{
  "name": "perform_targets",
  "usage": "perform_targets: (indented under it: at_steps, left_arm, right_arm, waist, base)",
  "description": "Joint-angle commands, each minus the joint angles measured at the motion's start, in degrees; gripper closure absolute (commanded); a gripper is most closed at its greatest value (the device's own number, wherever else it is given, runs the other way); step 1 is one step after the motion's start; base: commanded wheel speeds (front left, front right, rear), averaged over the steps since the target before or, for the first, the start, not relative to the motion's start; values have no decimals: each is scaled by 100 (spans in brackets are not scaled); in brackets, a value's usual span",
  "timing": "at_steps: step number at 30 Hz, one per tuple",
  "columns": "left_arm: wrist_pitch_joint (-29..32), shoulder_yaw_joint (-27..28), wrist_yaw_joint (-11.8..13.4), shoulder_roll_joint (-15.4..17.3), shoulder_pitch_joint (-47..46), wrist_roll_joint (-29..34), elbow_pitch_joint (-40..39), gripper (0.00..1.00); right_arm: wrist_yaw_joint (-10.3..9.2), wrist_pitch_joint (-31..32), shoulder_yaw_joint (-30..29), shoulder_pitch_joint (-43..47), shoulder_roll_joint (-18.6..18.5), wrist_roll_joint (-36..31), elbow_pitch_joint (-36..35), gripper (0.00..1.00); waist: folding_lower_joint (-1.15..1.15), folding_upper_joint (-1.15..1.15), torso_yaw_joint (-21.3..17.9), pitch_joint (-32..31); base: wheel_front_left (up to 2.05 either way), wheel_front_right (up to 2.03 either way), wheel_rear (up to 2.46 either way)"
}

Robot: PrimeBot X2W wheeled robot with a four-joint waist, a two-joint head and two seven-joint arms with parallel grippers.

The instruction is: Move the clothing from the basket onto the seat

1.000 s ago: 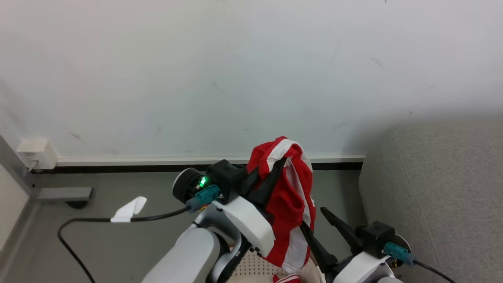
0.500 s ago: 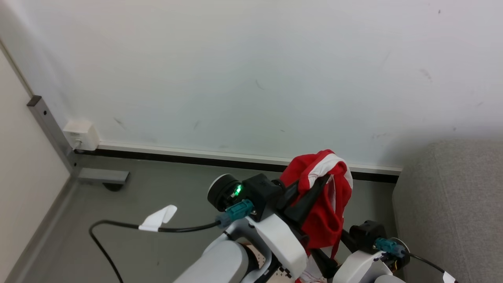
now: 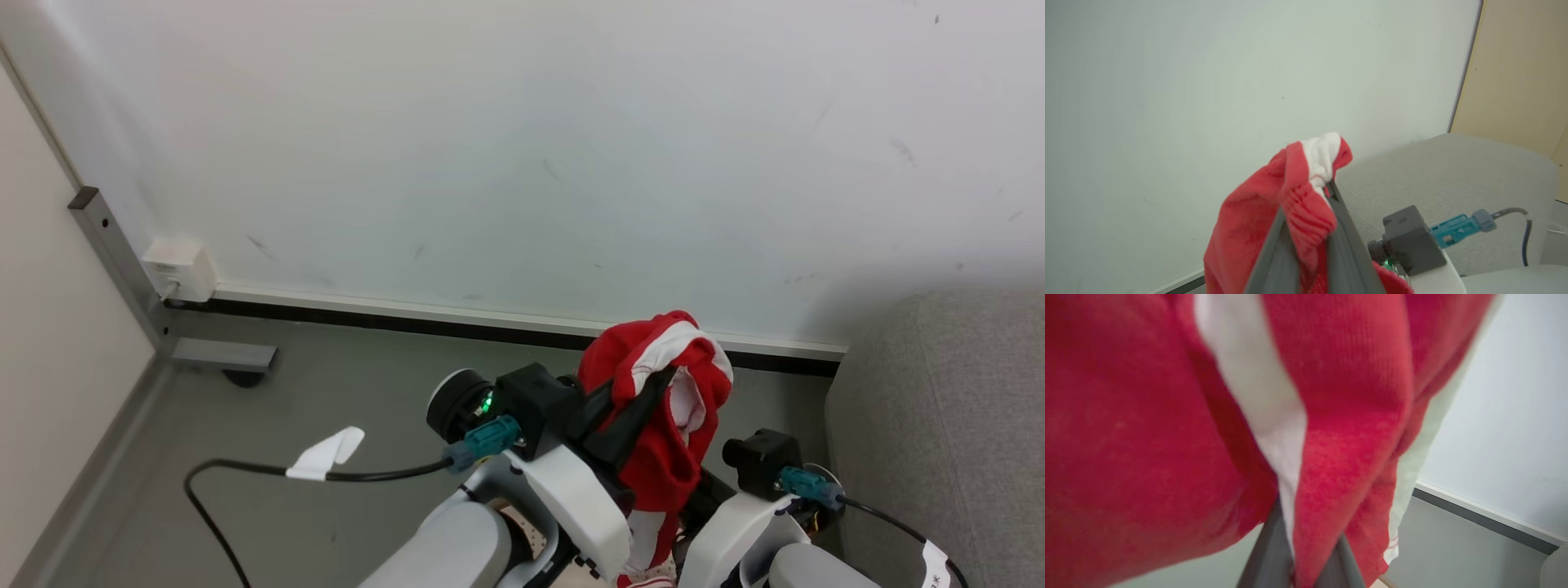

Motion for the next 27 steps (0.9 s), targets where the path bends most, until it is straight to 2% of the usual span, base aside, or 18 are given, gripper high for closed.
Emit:
perform_targets:
  at_steps: [1, 13, 25, 27]
  left_arm:
    - [-27, 28, 28, 50, 41, -32, 23, 100]
    - [-179, 323, 194, 263, 127, -211, 215, 100]
    - [-378, 531, 322, 499, 290, -270, 350, 100]
    - [-413, 543, 326, 518, 324, -289, 335, 94]
  right_arm:
    - [-12, -14, -47, 89, -51, -26, -57, 100]
    - [-12, -14, -725, 404, -244, -331, -620, 100]
    - [-12, -14, -1350, 486, -275, -612, -1320, 100]
    - [-12, -14, -1467, 466, -299, -650, -1465, 100]
  waist:
    - [0, 0, -23, 6]
    - [0, 0, -291, 88]
    - [0, 0, -653, 144]
    - [0, 0, -729, 157]
  base:
    - [0, 0, 0]
    - [0, 0, 0]
    - [0, 0, 0]
    - [0, 0, 0]
